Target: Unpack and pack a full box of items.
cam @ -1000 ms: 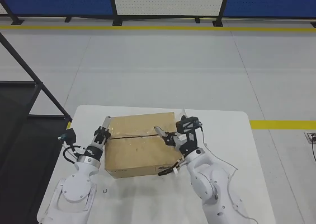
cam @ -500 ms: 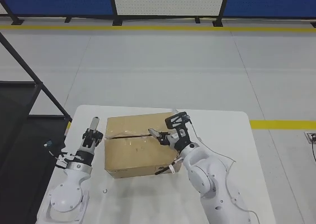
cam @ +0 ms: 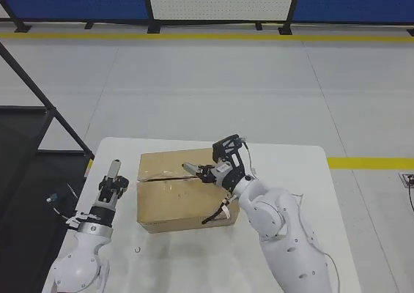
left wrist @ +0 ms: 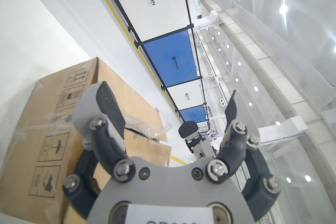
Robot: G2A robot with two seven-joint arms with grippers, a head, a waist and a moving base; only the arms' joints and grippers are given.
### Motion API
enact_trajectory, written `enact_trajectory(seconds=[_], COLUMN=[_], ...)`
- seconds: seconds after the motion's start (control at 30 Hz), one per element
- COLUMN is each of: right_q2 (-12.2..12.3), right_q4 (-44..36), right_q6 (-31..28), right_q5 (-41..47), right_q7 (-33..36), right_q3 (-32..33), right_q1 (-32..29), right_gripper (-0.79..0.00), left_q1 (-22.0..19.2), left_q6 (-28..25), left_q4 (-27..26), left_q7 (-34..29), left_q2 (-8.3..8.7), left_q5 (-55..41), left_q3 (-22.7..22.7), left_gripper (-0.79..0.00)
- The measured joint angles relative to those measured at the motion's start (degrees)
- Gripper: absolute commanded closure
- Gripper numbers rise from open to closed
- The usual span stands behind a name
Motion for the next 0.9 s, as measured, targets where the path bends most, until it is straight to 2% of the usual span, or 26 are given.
enact_trajectory(seconds=[0.23,0.37,0.5,0.77,0.9], right_q2=[-0.98,-1.08,-0.49,1.14,1.84], right_q4=[10.02,13.63,12.27,4.42,1.51], right_q6=[5.76,7.16,6.51,5.44,6.42], right_q5=[0.92,2.21,1.99,3.12,2.39], right_q7=[6.43,10.12,11.88,20.05,21.85], right_q3=[-4.0,-4.16,-3.09,-0.02,1.22], right_q1=[9.2,12.13,11.27,5.78,3.52], right_gripper=[-0.785,-0.785,-0.785,-0.785,-0.785], left_q1=[1.34,1.71,1.49,0.0,-0.71], left_q6=[-0.67,-0.73,-0.52,-0.03,0.25], left_q4=[0.64,0.85,1.22,2.18,2.44], left_q7=[0.14,0.06,-0.32,-1.26,-1.39], left_q2=[0.16,0.25,0.32,0.42,0.48], left_q5=[-1.32,-1.96,-2.1,-0.98,-0.95], left_q3=[-2.0,-2.9,-3.13,-2.13,-2.16], left_gripper=[-0.785,-0.785,-0.785,-0.785,-0.785])
